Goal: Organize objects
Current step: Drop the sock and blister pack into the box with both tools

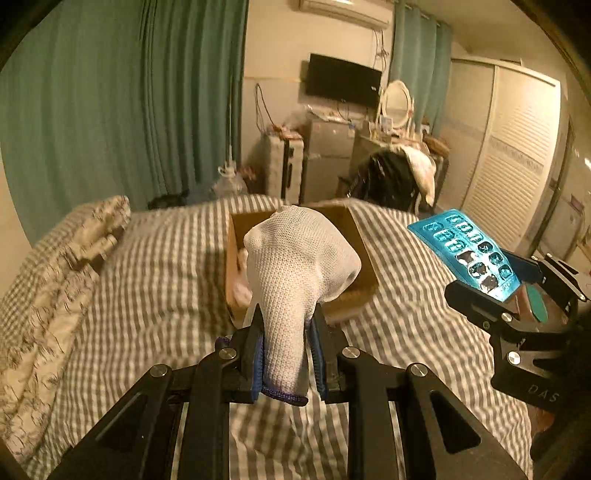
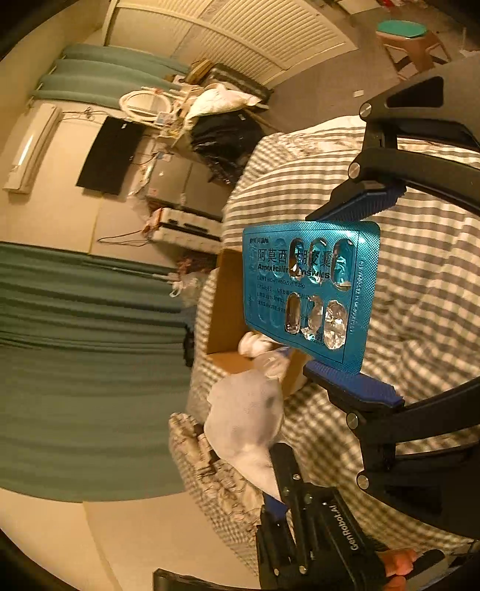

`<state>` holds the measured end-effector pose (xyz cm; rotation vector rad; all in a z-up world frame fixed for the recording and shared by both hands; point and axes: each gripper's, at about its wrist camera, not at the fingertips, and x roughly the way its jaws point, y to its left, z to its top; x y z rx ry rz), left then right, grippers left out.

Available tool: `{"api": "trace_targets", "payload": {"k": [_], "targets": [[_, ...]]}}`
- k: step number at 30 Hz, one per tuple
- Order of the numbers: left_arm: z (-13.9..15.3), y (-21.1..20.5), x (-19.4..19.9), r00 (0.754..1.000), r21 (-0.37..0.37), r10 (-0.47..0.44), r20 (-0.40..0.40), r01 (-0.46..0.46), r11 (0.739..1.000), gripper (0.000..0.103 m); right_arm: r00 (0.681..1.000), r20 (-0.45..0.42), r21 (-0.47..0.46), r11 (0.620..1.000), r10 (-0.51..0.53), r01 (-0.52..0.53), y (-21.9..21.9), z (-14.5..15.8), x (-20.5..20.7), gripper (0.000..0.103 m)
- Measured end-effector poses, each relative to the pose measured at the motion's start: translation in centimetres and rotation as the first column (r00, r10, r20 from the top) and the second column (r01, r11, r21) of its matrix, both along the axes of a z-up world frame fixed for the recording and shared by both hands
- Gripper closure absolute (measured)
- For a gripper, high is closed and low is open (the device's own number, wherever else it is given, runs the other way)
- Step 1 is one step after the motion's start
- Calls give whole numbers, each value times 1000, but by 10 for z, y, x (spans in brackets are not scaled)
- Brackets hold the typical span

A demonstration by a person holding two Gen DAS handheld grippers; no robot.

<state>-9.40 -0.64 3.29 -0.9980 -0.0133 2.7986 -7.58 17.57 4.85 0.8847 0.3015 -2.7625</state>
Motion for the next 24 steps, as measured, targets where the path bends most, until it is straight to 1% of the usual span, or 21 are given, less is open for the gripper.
{"api": "trace_targets", "payload": {"k": [3,7,11,16,19,21,24], "targets": [[9,-3,-17,1000,-2,16,-25,-16,1000,82,1000,-28,-12,1000,13,-13,-5,13,-12,32],[16,-1,-45,999,3,28,-37,-28,1000,82,998,-60,-43,999,26,-28,-11,29,-36,32],[17,5,-77,999,-11,30,-46,-30,999,82,996,-88,-74,997,27,-33,-14,41,-70,32],[13,12,-121,998,-15,45,-45,-46,999,82,996,-91,-103,994,19,-28,-20,50,-119,32],[6,14,-144,997,-12,62,-46,-63,998,82,996,-83,-121,992,14,-24,-23,47,-151,32],[-5,14,-159,997,-9,71,-31,-71,997,82,997,-77,-123,992,14,-23,-24,40,-166,32],[-24,16,-176,998,-40,68,-6,-68,997,82,998,-63,-105,994,4,-11,-25,25,-191,32]]}}
